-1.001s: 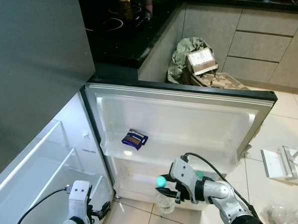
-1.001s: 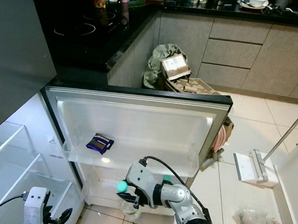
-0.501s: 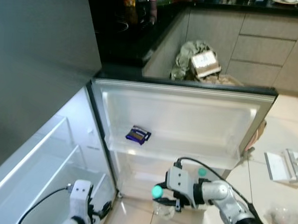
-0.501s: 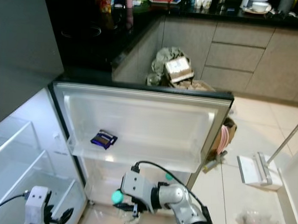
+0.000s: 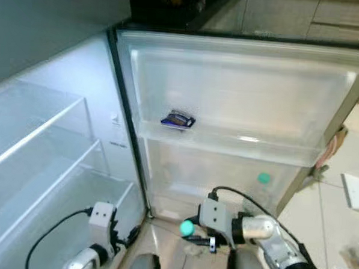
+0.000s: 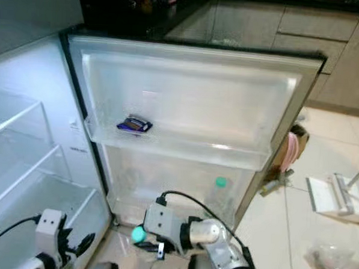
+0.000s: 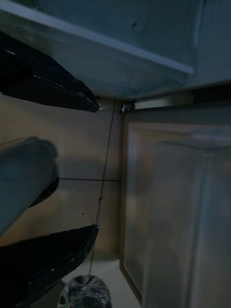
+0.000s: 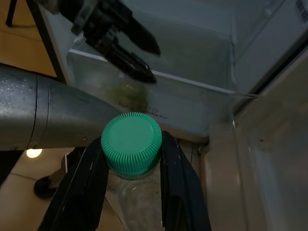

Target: Restocking fridge

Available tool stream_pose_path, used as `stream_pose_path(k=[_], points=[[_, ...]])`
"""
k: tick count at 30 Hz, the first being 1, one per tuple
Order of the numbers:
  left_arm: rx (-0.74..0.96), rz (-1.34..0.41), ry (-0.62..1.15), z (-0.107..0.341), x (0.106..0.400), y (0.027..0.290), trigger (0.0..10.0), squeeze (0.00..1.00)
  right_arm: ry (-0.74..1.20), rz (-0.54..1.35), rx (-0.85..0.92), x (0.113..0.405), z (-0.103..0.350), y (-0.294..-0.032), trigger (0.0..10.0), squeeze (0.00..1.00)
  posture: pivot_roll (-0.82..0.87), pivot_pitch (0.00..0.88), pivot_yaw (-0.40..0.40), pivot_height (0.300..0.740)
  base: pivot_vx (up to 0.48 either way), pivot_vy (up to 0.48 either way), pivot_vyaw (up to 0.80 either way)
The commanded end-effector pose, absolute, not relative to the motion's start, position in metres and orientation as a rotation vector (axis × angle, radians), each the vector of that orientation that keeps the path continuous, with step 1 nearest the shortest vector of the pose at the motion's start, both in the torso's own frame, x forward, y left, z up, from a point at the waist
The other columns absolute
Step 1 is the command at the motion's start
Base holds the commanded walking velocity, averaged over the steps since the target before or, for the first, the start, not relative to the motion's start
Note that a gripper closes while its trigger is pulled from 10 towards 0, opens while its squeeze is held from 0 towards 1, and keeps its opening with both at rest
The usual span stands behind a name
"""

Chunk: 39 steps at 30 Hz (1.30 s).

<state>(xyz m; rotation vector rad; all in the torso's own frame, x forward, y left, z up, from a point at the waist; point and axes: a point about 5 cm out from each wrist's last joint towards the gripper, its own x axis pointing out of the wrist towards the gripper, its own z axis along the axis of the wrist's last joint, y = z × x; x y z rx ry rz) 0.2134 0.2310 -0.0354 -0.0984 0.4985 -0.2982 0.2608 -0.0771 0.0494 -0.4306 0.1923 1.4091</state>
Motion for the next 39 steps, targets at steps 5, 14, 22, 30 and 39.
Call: stream_pose_path(k=[5,14,22,30,39], points=[[-0.078,-0.345,0.464,-0.03,0.222,0.225,10.0,0.0,0.116,1.419,-0.399,0.264,0.066,-0.073,10.0,0.0,-0.07,0.0,-0.003,0.544,0.0,0.0,0.0],[-0.074,-0.39,0.421,-0.023,0.23,0.22,10.0,0.0,0.046,1.407,-0.399,0.27,0.087,-0.068,10.0,0.0,-0.07,0.0,-0.004,0.529,0.0,0.0,0.0],[-0.082,-0.434,0.388,-0.019,0.234,0.216,10.0,0.0,0.014,1.461,-0.4,0.264,0.096,-0.064,10.0,0.0,-0.07,0.0,-0.003,0.505,0.0,0.0,0.0],[-0.12,-0.461,0.358,-0.017,0.233,0.213,10.0,0.0,-0.006,1.346,-0.405,0.278,0.103,-0.066,10.0,0.0,-0.07,0.0,-0.006,0.481,0.0,0.0,0.0],[-0.143,-0.491,0.272,-0.009,0.237,0.21,10.0,0.0,-0.026,1.155,-0.458,0.3,0.108,-0.078,10.0,0.0,-0.07,0.0,-0.008,0.477,0.0,0.0,0.0]])
